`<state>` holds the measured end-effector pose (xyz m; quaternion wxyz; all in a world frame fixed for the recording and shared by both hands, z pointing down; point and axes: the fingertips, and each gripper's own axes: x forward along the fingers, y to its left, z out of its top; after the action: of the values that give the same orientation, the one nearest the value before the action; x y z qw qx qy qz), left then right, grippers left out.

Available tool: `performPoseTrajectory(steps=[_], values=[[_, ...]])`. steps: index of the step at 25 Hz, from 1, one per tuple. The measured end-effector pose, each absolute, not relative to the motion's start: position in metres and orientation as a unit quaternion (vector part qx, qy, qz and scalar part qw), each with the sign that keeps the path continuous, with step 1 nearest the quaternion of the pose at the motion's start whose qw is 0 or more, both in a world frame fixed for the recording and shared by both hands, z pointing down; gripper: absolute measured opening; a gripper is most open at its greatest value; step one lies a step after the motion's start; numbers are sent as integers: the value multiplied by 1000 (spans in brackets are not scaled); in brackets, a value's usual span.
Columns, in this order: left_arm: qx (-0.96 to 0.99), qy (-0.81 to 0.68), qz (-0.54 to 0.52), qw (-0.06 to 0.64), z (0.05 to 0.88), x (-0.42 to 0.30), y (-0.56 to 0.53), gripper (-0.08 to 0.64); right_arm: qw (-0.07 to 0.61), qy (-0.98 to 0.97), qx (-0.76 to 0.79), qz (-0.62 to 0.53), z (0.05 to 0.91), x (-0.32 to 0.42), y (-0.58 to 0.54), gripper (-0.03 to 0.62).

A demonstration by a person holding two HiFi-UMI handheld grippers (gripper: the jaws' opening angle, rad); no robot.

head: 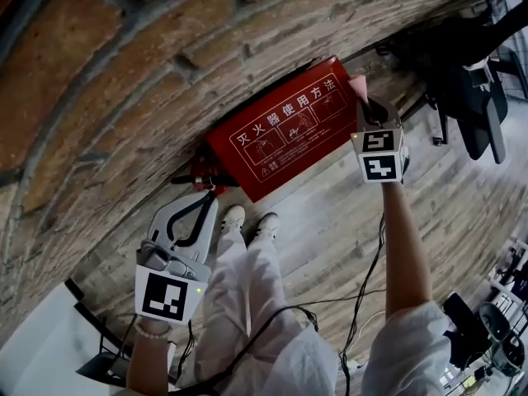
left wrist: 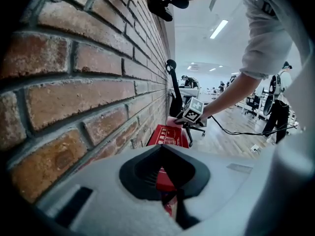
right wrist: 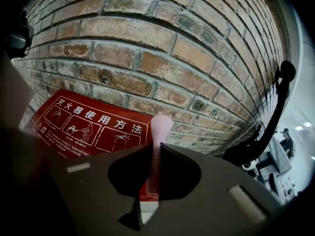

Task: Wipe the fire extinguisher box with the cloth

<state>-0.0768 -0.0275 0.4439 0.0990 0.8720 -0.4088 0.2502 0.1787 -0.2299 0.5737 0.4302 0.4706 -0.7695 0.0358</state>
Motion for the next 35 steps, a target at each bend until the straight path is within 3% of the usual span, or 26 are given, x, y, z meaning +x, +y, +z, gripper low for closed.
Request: performPoseTrajectory(steps=[35], values=[[882, -390, 247, 95, 445, -67, -21, -2, 357, -834, 406, 111, 595, 68, -149, 28]])
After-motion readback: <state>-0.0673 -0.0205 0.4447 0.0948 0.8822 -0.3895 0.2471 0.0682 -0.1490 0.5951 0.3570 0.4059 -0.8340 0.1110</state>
